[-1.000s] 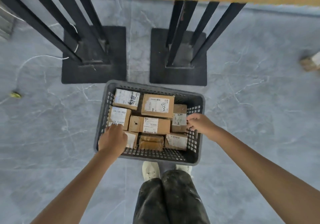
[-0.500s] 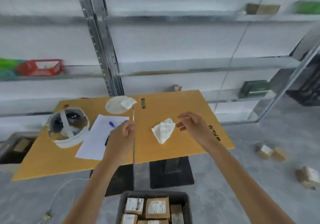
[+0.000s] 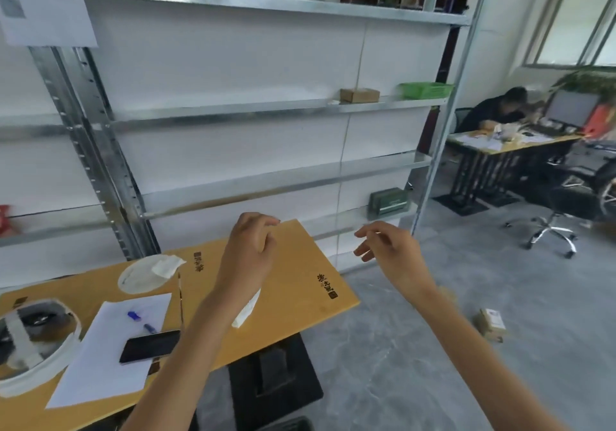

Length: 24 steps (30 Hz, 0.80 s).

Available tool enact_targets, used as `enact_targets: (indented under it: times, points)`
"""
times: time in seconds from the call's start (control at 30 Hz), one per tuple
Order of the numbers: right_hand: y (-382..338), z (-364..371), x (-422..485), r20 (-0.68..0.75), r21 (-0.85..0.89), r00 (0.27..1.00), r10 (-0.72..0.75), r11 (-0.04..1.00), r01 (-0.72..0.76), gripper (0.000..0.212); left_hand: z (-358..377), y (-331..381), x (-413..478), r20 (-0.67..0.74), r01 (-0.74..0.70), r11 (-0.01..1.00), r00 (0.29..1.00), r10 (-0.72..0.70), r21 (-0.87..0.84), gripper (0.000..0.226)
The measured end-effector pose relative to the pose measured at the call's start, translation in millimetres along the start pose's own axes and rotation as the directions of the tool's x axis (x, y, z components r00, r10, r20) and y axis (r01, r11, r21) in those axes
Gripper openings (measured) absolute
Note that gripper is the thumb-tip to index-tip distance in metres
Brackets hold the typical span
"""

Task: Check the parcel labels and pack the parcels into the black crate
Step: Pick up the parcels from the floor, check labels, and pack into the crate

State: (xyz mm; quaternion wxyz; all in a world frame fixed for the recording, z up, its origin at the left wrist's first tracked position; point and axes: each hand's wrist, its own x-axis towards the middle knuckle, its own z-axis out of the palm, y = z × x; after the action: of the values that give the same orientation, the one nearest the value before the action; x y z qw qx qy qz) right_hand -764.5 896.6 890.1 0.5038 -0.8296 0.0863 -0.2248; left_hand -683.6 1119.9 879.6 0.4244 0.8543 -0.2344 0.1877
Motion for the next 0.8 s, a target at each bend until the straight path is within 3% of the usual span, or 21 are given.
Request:
enact_targets:
  times: [0.27, 0.4, 0.53, 0.8]
  points:
    - [76.5, -94.8, -12.2, -0.112, 0.179, 0.986, 0.121, 0.979, -0.1, 0.033, 91.3, 45.8, 5.0, 0.213, -0.078, 0.996, 0.973, 0.084, -0.038, 0.022]
    - [110.4, -151.6, -7.0, -0.185, 0.203, 0.972, 0.144, 0.973, -0.106, 0.033, 148.3, 79.0, 8.4, 0.301, -0.012, 0.992, 0.952, 0.049, -0.123, 0.023]
    - [149.7, -213.4, 3.7, -0.14, 0.183, 0.978, 0.156, 0.975, -0.129, 0.03, 209.8, 109.8, 13.7, 0.418, 0.045, 0.988, 0.908, 0.02, -0.145, 0.023]
    - [237.3, -345.7, 49.3, -0.213, 0.142, 0.955, 0.208, 0.973, -0.18, 0.032, 343.0, 168.5, 39.0, 0.459, 0.098, 0.982, 0.888, -0.012, -0.163, 0.024]
